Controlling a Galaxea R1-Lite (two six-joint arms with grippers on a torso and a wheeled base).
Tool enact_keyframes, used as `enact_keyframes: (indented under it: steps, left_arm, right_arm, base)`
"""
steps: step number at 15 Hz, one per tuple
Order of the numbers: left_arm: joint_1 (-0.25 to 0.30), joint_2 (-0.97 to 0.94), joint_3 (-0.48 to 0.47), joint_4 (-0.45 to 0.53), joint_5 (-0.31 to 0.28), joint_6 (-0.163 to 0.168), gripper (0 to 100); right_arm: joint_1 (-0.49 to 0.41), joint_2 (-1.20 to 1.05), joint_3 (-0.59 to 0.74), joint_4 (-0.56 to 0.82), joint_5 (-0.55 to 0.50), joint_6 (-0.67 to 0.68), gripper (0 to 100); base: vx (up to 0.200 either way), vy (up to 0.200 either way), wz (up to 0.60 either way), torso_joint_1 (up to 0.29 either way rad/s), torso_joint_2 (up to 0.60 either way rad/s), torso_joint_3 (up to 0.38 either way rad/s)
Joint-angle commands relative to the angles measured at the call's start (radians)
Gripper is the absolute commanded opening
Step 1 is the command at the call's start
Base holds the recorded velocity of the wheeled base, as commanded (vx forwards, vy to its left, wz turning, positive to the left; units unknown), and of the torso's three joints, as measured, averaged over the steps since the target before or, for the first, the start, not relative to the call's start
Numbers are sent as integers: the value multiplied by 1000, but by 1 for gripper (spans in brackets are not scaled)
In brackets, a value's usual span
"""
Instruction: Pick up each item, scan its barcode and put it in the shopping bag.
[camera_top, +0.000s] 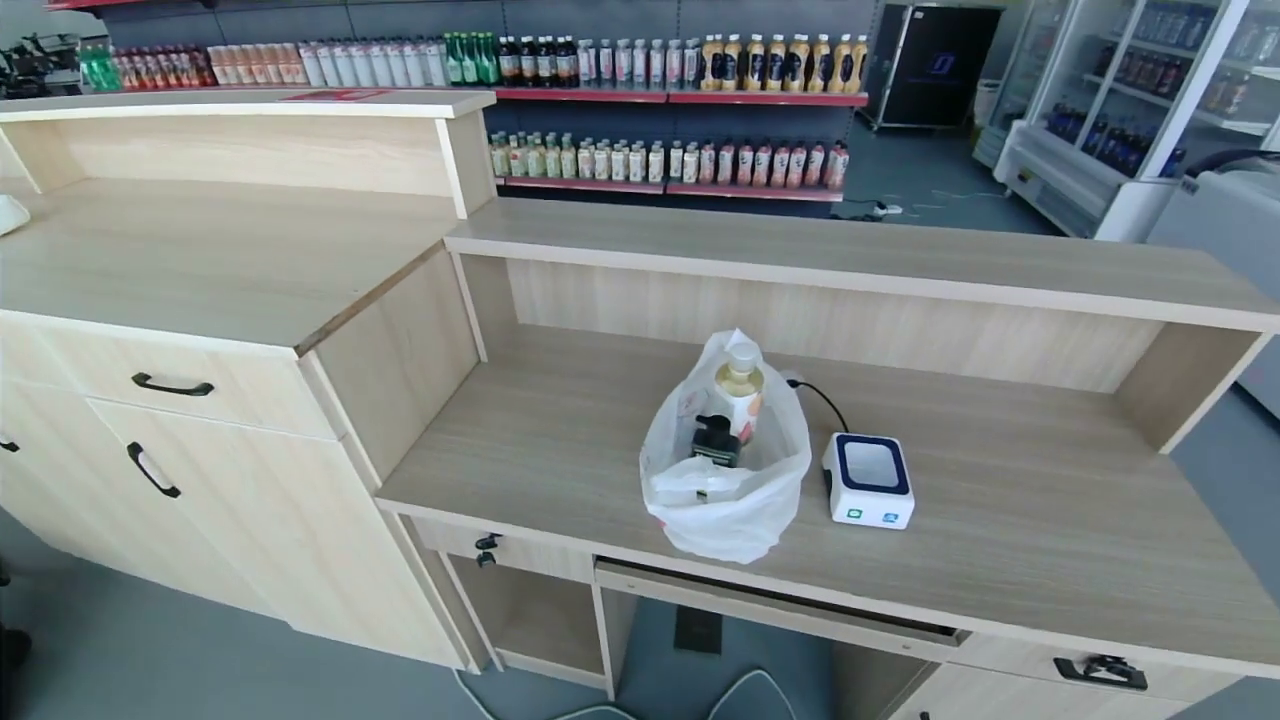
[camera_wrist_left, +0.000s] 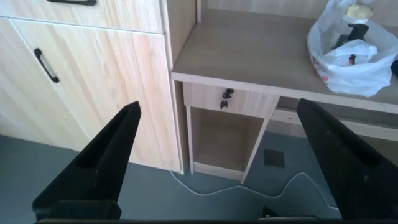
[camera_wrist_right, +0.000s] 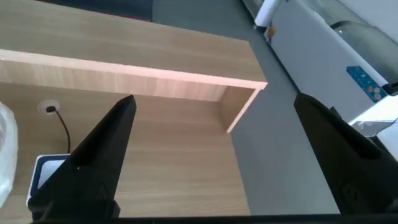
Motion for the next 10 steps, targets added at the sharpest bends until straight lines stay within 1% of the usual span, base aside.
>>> enact_keyframes:
  steps: [1, 2, 4, 5, 6, 7, 10]
  left_arm:
    - [0, 2, 0, -1, 0, -1, 100]
    - [0, 2, 0, -1, 0, 1, 100]
    - [0, 2, 0, -1, 0, -1, 100]
    - [0, 2, 0, -1, 0, -1, 100]
    - [0, 2, 0, -1, 0, 1, 100]
    - [0, 2, 0, -1, 0, -1, 100]
    - [0, 2, 0, -1, 0, -1, 100]
  right_arm:
    - [0, -38, 34, -3, -3, 4, 100]
    - [-2, -60, 74, -14, 3, 13, 100]
    - [-12, -109, 164, -20, 12, 45, 100]
    - [-44, -155, 264, -22, 12, 78, 100]
    - [-51, -191, 332, -23, 14, 95, 100]
    - [-51, -247, 431, -28, 9, 110, 100]
    - [-51, -435, 680, -28, 9, 118, 100]
  base:
    - [0, 0, -600, 7, 7, 2]
    - [0, 0, -600, 2, 7, 2]
    - [0, 0, 0, 0, 0, 0]
    - [0, 0, 0, 0, 0, 0]
    - [0, 0, 0, 0, 0, 0]
    - [0, 0, 0, 0, 0, 0]
    - [0, 0, 0, 0, 0, 0]
